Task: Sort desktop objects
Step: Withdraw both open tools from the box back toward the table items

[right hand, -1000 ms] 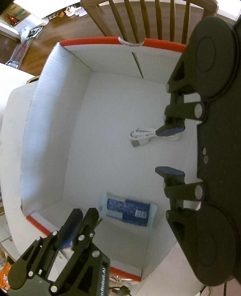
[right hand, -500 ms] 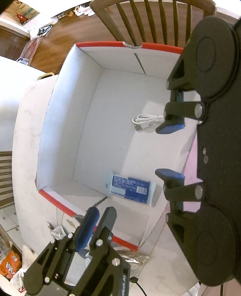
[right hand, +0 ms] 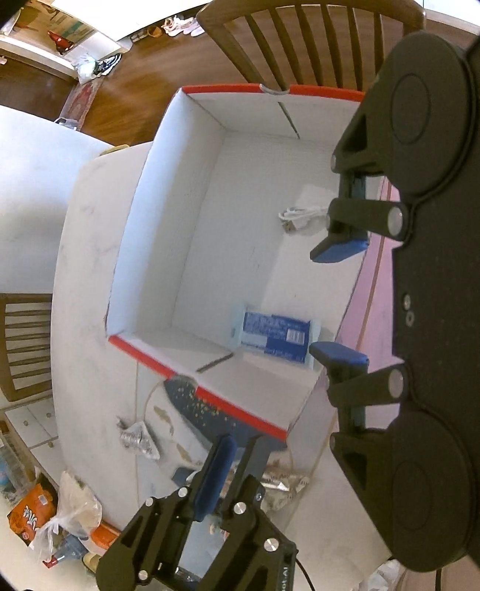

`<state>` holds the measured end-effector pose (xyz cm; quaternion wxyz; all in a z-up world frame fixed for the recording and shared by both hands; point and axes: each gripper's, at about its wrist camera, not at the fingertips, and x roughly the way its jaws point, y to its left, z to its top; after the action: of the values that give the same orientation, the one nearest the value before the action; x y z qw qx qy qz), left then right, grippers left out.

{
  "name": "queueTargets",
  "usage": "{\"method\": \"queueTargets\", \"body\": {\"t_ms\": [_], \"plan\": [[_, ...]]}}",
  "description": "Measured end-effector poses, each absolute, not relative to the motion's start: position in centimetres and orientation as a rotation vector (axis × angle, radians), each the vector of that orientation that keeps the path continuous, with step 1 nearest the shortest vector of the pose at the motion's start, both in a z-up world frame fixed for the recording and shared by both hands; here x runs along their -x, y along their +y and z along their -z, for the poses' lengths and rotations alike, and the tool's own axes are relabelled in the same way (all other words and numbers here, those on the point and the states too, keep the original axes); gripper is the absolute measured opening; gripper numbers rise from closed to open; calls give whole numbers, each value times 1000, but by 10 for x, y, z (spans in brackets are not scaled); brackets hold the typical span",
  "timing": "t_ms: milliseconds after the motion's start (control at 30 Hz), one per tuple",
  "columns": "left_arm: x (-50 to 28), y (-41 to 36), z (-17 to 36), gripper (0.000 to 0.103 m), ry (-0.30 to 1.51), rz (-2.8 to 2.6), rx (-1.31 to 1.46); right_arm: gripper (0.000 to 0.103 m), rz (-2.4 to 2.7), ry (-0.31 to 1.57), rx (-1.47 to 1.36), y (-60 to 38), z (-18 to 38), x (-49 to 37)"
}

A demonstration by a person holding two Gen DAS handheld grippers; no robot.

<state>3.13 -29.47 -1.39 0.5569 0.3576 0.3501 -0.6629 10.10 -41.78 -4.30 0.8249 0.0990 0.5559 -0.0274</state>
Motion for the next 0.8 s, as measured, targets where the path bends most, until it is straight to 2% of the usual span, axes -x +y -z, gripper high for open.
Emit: {"method": "queueTargets", "body": {"t_ms": [233, 300, 400, 467, 500, 633, 800], "plan": [[-47, -258, 7, 16, 830, 1549, -796, 55, 73, 1161, -242, -389, 31, -101], [-53, -246, 7, 18, 841, 1539, -782, 57, 65, 1156, -244, -380, 28, -102], [-65, -226, 8, 35, 855, 1524, -766, 63, 65, 1141, -251, -367, 24, -107], [-72, -213, 9, 59, 859, 1514, -758, 64, 70, 1134, -255, -358, 24, -111], [-76, -206, 10, 63, 860, 1509, -755, 64, 68, 1133, -257, -353, 24, -114], [-89, -181, 12, 65, 881, 1489, -737, 64, 80, 1129, -273, -336, 21, -119], [-102, -155, 17, 78, 889, 1465, -724, 66, 79, 1116, -280, -315, 17, -129]]}}
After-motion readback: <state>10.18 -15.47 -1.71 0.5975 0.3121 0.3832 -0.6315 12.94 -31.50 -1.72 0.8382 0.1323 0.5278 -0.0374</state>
